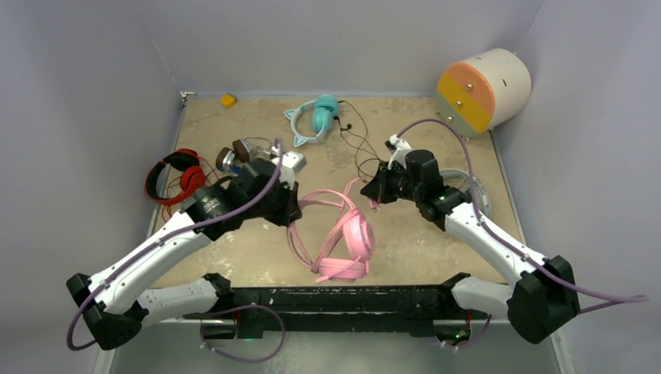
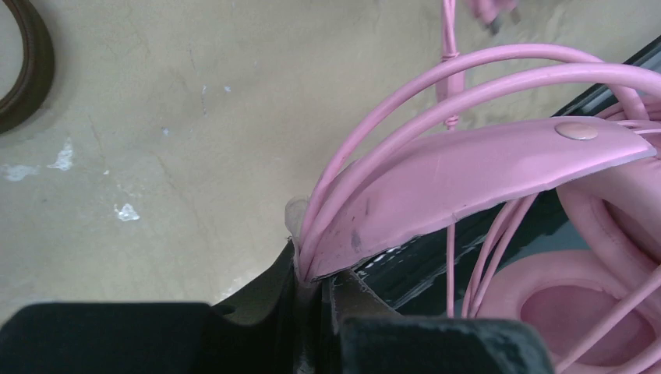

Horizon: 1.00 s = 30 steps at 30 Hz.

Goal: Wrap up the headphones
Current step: Wrap the headphones cable around the headphones.

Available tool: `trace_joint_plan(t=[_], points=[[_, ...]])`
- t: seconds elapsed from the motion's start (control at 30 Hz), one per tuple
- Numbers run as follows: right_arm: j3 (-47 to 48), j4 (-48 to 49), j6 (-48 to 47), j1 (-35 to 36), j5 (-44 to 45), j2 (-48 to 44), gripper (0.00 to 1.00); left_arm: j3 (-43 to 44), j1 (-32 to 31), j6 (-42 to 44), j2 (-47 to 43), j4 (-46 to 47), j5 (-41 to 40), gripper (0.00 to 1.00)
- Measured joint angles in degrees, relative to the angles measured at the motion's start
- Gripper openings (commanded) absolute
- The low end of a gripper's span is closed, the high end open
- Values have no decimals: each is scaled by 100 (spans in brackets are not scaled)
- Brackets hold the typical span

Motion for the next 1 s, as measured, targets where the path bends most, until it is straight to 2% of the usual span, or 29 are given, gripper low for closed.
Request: trace_joint_plan(t=[0.13,0.2,0.43,0.73,0.83,1.0], points=[[280,-485,-162,-33,33,-286,0,-109,-866,179,306,2,-964,0],[361,-713,-240,-33,-20,-520,0,-122,-1049,219,522,-17,-1394,0],[619,-1266,-422,-63,-909,-750,0,-151,-1106,302,798,-20,-2826,0],[621,-1491,-354,-63,-1864,-1054,0,-151,-1222,273,798,4,-3945,0],[612,-1349,-127,-63,-2162,-1193,0,-149,-1222,160,824,4,-4113,0],[280,-452,603,-59,-2625,-1180,0,-144,-1255,-319,1091,9,-4291,0]])
